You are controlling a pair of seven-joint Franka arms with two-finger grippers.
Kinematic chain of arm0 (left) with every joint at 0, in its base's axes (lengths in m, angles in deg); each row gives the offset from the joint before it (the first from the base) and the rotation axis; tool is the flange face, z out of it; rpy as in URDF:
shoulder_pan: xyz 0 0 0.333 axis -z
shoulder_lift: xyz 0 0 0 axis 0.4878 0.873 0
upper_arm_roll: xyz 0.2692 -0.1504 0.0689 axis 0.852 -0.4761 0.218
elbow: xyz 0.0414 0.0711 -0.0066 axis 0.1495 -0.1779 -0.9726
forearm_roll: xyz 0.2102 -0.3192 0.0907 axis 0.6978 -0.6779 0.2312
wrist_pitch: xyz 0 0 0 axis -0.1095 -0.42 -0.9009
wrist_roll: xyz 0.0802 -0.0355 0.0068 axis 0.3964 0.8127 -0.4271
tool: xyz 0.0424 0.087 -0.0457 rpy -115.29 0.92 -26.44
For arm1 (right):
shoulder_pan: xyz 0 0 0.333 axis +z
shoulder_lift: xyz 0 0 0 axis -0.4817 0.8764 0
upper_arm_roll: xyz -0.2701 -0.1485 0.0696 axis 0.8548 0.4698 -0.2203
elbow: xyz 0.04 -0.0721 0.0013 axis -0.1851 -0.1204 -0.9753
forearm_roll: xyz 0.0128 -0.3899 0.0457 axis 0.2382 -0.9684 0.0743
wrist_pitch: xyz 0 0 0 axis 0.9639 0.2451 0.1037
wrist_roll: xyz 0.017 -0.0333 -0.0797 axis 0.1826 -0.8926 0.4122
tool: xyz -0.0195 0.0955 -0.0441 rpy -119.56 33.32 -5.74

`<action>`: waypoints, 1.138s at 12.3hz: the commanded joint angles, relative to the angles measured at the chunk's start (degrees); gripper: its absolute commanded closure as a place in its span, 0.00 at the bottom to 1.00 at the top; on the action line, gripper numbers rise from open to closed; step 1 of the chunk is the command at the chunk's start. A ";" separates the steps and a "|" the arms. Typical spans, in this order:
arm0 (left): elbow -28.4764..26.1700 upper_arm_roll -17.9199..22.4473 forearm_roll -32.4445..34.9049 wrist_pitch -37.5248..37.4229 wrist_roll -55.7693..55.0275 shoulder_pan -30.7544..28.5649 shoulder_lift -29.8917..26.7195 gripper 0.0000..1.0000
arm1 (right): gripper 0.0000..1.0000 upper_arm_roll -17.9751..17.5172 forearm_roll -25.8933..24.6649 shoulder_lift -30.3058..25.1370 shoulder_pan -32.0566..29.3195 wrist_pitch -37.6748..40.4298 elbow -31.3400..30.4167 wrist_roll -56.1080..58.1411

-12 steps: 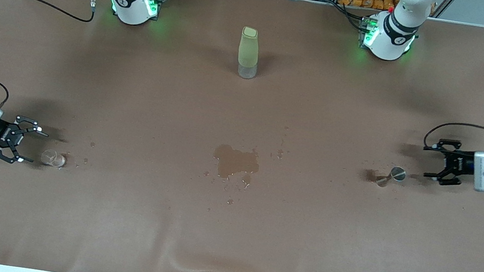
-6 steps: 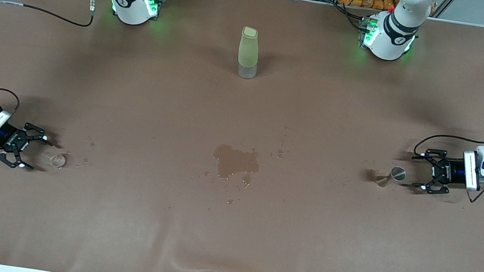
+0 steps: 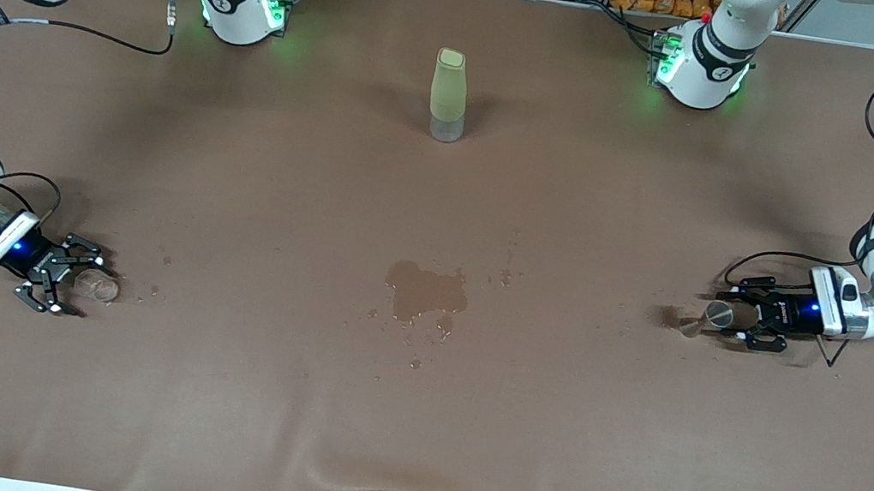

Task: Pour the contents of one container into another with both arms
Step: 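Close the right gripper on the beaker while the left gripper grips the jigger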

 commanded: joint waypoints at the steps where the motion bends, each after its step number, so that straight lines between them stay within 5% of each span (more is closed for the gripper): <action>1: 1.27 -0.80 -2.97 -1.19 2.21 -0.19 0.92 0.34 | 0.00 -0.04 3.14 1.41 1.13 0.68 1.72 0.43; 11: 1.18 -1.86 -7.73 -1.19 2.12 1.75 2.42 0.46 | 0.00 -0.56 3.76 2.91 2.54 0.85 1.28 6.93; 12: 1.18 -1.86 -7.82 -1.19 2.29 2.01 2.42 0.51 | 0.18 -0.56 3.68 2.91 2.63 0.85 1.19 6.93; 13: 1.27 -1.86 -7.82 -1.19 2.38 2.01 2.42 0.62 | 0.55 -0.56 3.59 3.00 2.71 0.85 1.19 7.02; 14: 1.27 -1.86 -7.82 -1.19 2.38 2.01 2.51 0.63 | 0.93 -0.56 3.59 3.00 2.80 0.85 1.19 7.02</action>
